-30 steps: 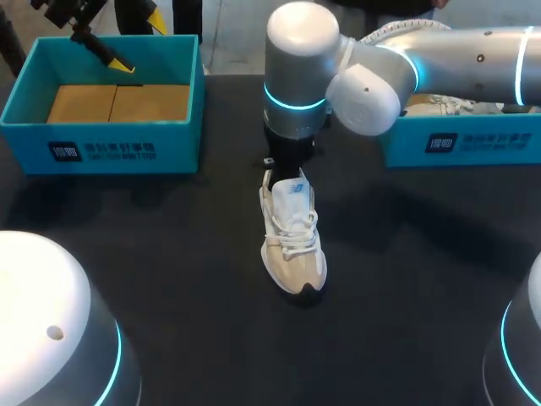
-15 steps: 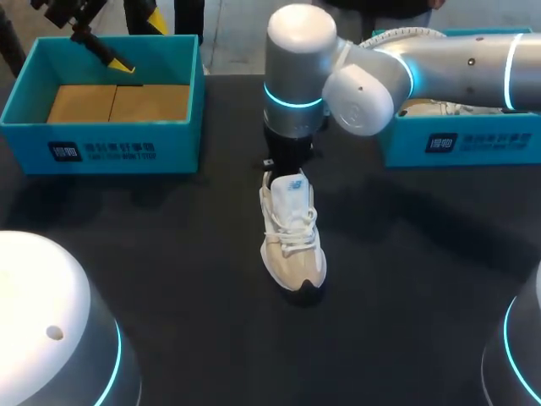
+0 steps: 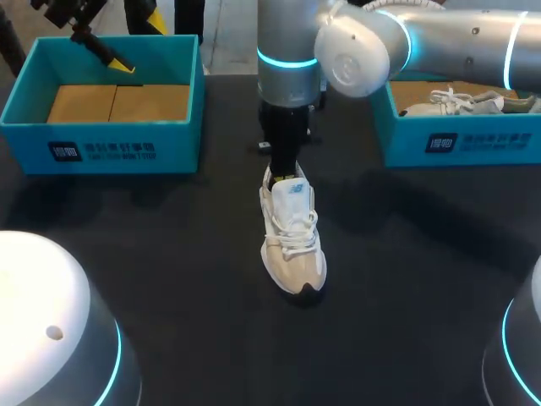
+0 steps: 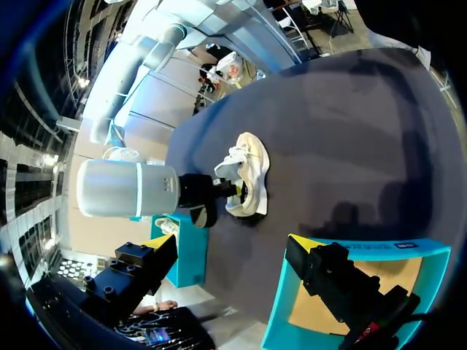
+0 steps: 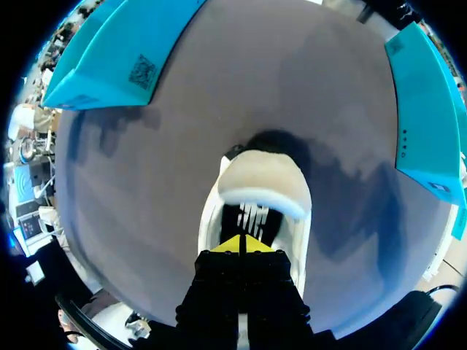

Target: Take the shoe out of the shoebox, open the shoe tongue, remove and reinsert the insole, then place the shoe into the shoebox

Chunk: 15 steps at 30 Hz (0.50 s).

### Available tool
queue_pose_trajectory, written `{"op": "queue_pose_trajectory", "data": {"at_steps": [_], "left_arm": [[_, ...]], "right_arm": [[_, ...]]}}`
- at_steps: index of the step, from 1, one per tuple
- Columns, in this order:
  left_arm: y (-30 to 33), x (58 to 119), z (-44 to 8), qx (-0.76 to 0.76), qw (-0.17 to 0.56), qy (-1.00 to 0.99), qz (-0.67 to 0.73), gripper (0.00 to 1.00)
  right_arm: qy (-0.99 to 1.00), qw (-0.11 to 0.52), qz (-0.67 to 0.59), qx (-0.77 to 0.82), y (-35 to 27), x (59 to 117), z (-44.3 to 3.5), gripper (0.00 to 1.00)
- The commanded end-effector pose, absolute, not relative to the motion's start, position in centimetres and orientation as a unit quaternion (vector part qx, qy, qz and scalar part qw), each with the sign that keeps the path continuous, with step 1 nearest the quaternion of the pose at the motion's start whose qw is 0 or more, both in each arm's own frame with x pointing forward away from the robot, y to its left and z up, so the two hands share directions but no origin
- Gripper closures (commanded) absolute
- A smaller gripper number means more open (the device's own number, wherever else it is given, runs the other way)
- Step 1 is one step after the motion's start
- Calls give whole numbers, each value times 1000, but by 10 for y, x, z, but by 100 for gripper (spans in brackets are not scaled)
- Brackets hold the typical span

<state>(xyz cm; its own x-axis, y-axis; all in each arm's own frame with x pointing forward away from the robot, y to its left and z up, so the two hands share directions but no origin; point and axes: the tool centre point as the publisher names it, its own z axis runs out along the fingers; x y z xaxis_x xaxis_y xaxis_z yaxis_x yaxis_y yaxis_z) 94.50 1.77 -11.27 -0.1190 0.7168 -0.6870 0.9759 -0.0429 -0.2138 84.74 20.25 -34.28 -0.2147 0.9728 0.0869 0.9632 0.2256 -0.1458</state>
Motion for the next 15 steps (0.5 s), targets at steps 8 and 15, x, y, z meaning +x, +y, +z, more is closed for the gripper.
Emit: {"op": "queue_pose_trajectory", "data": {"at_steps": [8,15], "left_arm": [[18,944,-113,636,190,666,-340,0],[18,944,-113,636,190,666,-340,0]], "right_arm": [[-774,113,49,-622,194,827,-341,100],[-769,130,54,-624,191,816,-343,100]]}}
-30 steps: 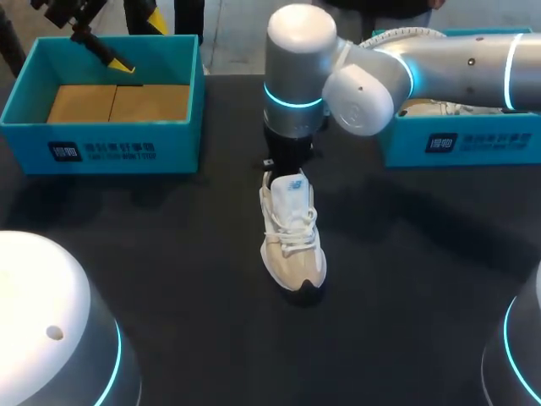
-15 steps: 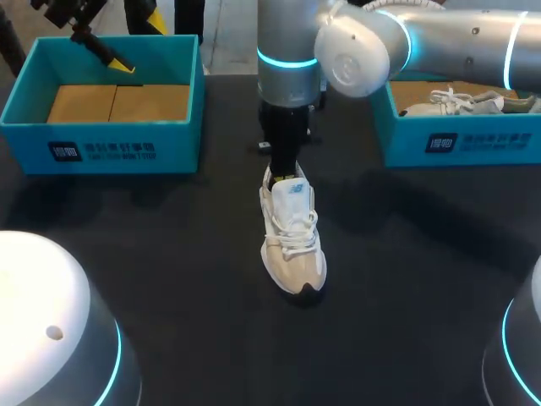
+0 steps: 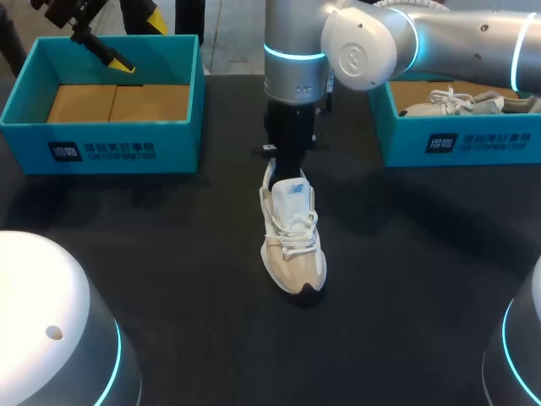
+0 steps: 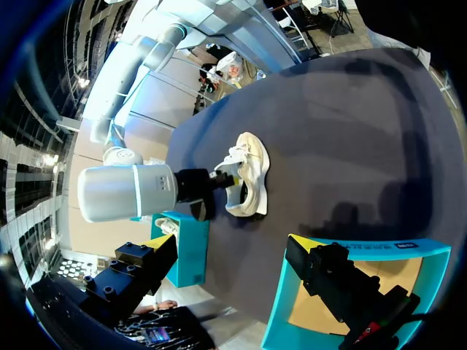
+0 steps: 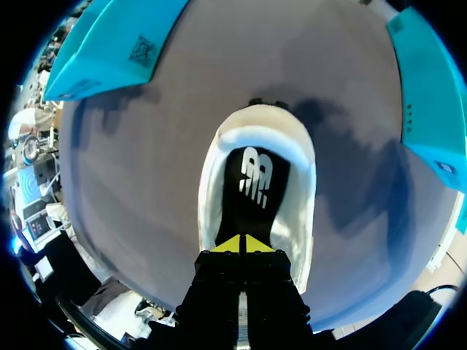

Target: Take the shoe out of the shoebox, open the shoe tongue, remove and reinsert the insole, then place the shoe into the shoebox

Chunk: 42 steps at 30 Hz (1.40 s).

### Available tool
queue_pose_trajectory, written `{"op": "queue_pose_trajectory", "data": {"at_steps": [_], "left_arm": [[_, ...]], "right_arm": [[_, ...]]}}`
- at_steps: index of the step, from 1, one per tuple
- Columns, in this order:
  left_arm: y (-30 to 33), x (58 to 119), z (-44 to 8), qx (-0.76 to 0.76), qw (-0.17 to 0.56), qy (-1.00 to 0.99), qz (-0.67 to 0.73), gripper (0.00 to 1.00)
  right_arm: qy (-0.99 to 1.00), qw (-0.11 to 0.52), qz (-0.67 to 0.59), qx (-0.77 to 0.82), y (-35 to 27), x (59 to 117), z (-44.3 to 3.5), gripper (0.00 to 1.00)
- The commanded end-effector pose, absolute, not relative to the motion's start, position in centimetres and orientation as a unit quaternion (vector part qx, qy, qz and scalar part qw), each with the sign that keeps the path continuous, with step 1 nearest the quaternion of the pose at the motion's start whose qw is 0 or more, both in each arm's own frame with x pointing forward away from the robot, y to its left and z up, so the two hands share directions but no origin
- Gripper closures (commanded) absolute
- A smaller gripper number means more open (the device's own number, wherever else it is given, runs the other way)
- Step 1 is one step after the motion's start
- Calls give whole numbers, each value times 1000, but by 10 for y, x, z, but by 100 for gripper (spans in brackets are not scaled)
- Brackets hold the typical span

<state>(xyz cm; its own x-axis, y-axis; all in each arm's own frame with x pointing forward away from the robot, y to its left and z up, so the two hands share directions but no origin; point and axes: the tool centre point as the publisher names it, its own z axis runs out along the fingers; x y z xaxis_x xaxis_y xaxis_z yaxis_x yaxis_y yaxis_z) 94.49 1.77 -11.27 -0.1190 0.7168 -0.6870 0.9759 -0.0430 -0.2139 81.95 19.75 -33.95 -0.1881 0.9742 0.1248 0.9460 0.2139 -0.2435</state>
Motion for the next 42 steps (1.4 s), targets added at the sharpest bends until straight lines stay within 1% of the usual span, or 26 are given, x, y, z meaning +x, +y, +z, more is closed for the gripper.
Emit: {"op": "queue_pose_trajectory", "data": {"at_steps": [1,3,8,11,13,15,16,17,18,20,24,26,28,29,30,42], "left_arm": [[18,944,-113,636,190,666,-340,0],[18,944,-113,636,190,666,-340,0],[18,944,-113,636,190,666,-340,0],[18,944,-113,636,190,666,-340,0],[18,944,-113,636,190,666,-340,0],[18,944,-113,636,190,666,-340,0],[18,944,-113,636,190,666,-340,0],[18,944,-113,636,190,666,-340,0],[18,944,-113,636,190,666,-340,0],[18,944,-113,636,190,666,-340,0],[18,944,-113,636,190,666,-340,0],[18,944,-113,636,190,666,-340,0],[18,944,-113,636,190,666,-340,0],[18,944,-113,636,190,666,-340,0],[18,944,-113,636,190,666,-340,0],[18,944,-113,636,190,666,-340,0]], "right_arm": [[-769,131,54,-624,191,815,-344,100],[-768,141,61,-622,189,814,-343,100],[-766,143,63,-624,185,812,-343,100],[-765,144,65,-625,185,815,-347,77],[-764,145,66,-625,185,815,-349,60],[-764,145,65,-626,185,815,-349,51],[-764,145,65,-626,185,815,-349,51],[-763,144,65,-626,185,815,-349,40],[-764,144,66,-626,185,815,-349,27],[-764,143,67,-626,186,815,-348,29],[-764,140,68,-626,188,815,-344,29],[-765,139,72,-624,188,815,-344,22],[-766,139,76,-623,190,815,-343,11],[-767,140,77,-622,190,815,-343,3],[-767,141,77,-622,191,815,-343,0],[-770,142,81,-617,197,818,-341,0]]}}
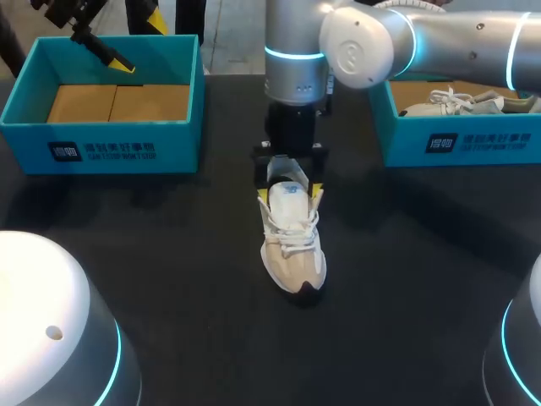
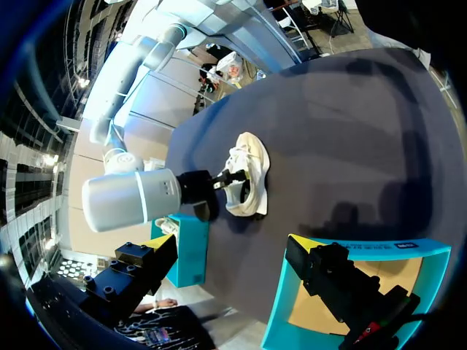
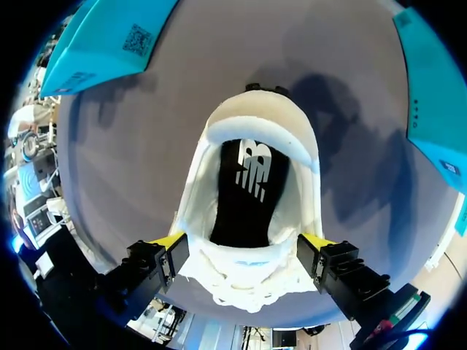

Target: Take the shoe out of the shoebox, open the shoe tongue, remove and reinsert the insole, then place the shoe into the shoebox

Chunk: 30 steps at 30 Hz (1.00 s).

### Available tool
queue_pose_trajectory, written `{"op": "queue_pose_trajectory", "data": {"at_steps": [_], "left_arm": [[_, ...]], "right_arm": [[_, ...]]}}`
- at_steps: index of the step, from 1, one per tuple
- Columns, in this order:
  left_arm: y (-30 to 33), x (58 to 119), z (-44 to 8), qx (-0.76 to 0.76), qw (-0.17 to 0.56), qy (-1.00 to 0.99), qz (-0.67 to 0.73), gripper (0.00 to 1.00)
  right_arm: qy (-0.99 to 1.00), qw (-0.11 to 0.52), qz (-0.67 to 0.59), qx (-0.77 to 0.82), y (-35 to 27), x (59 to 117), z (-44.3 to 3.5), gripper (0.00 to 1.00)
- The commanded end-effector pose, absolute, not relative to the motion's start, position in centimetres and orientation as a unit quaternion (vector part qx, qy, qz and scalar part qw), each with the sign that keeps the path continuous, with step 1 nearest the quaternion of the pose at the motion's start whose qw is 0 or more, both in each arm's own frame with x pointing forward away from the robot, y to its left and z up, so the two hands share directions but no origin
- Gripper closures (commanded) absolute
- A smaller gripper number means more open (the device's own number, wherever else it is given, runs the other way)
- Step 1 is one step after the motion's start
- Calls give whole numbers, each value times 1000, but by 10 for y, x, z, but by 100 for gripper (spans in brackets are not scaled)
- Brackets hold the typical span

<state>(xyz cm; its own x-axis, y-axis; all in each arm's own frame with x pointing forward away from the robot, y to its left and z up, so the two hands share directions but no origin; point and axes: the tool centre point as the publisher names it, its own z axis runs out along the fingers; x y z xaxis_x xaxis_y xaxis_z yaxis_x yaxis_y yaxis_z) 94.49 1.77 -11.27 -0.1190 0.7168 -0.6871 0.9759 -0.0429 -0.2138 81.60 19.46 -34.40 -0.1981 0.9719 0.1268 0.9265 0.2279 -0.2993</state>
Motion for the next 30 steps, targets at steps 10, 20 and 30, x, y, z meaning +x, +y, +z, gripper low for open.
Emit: {"op": "queue_pose_trajectory", "data": {"at_steps": [10,20,30], "left_arm": [[18,944,-113,636,190,666,-340,0],[18,944,-113,636,190,666,-340,0],[18,944,-113,636,190,666,-340,0]], "right_arm": [[-764,121,71,-630,203,814,-321,0],[-760,95,62,-640,204,805,-302,0],[-743,75,57,-662,201,787,-292,49]]}}
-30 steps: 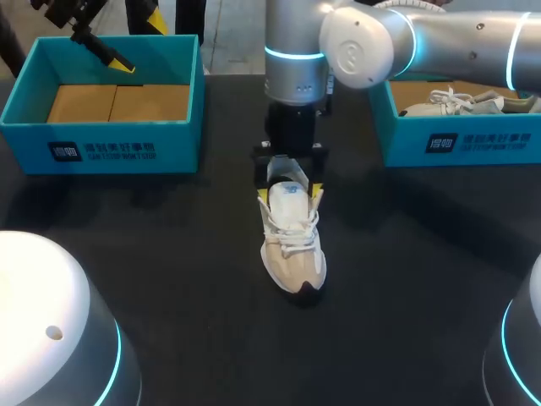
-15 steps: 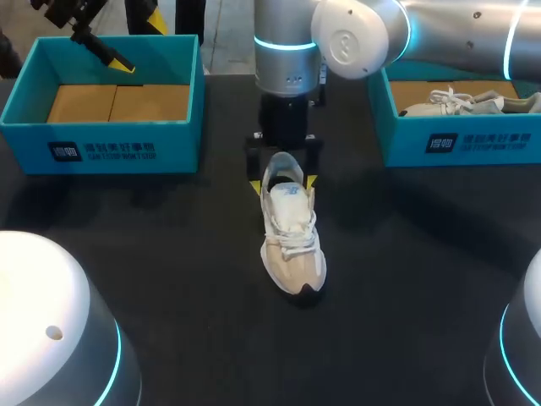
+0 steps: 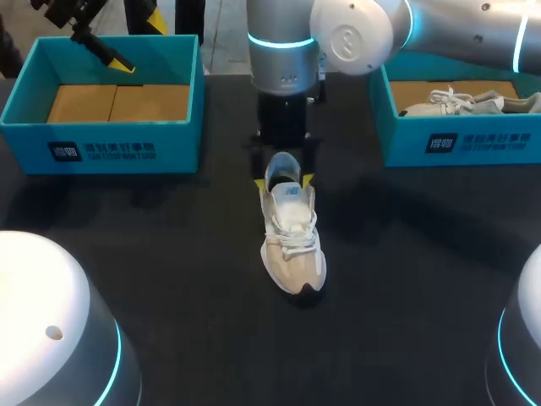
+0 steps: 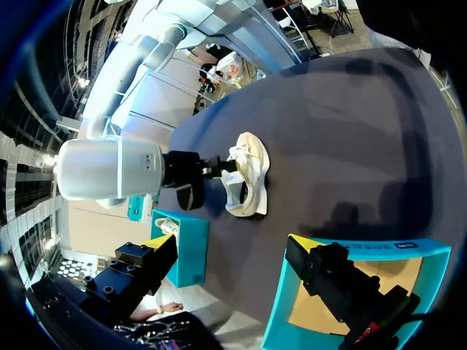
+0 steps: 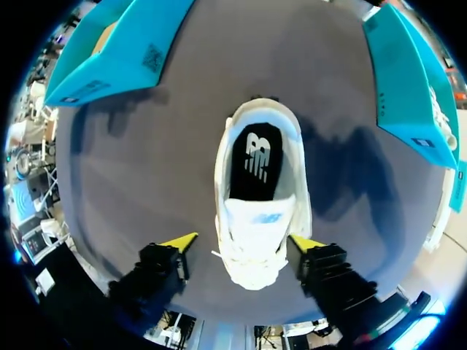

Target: Take the shoe out of the shoebox, open the shoe tongue, remove and reinsert the insole, then place the shoe into the shoebox

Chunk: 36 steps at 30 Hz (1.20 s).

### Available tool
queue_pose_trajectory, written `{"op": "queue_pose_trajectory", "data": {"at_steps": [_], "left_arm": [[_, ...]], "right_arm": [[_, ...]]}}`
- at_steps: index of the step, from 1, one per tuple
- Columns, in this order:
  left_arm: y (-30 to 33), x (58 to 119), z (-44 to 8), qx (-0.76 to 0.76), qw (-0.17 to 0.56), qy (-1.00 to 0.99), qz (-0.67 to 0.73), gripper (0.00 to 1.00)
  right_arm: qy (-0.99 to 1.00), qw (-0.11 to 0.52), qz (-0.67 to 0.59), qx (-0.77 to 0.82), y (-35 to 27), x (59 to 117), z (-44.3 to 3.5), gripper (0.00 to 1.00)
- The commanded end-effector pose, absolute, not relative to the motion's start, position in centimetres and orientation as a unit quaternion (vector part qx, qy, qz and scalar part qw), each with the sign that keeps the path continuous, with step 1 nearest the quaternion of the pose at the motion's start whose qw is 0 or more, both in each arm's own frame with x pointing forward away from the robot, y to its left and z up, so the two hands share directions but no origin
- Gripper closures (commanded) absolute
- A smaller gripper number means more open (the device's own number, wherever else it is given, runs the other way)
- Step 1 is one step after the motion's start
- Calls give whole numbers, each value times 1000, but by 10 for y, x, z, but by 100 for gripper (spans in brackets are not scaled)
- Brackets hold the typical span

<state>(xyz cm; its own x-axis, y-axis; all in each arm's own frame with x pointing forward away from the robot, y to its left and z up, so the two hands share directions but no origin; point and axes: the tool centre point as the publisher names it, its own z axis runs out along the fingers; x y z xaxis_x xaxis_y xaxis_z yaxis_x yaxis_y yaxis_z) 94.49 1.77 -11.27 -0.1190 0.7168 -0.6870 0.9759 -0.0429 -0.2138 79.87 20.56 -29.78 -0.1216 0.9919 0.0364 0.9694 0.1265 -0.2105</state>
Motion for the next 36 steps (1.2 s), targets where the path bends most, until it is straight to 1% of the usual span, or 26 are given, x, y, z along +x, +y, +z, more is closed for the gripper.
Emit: {"op": "queue_pose_trajectory", "data": {"at_steps": [1,2,6,9,13,17,20,27,29,33,36], "left_arm": [[18,944,-113,636,190,666,-340,0],[18,944,-113,636,190,666,-340,0],[18,944,-113,636,190,666,-340,0],[18,944,-113,636,190,666,-340,0],[18,944,-113,636,190,666,-340,0],[18,944,-113,636,190,666,-340,0],[18,944,-113,636,190,666,-340,0],[18,944,-113,636,190,666,-340,0],[18,944,-113,636,190,666,-340,0],[18,944,-113,636,190,666,-340,0],[18,944,-113,636,190,666,-340,0]], "right_arm": [[-742,74,58,-664,201,785,-292,48],[-741,73,58,-665,201,783,-292,47],[-736,71,58,-670,200,776,-292,51],[-732,68,57,-675,199,772,-292,51],[-728,57,55,-681,194,769,-296,55],[-726,57,52,-683,192,769,-302,51],[-727,56,50,-683,190,772,-306,51],[-730,49,46,-680,187,782,-317,57],[-731,45,44,-679,187,786,-318,65],[-735,44,41,-675,187,790,-322,64],[-738,47,41,-672,188,794,-327,65]]}}
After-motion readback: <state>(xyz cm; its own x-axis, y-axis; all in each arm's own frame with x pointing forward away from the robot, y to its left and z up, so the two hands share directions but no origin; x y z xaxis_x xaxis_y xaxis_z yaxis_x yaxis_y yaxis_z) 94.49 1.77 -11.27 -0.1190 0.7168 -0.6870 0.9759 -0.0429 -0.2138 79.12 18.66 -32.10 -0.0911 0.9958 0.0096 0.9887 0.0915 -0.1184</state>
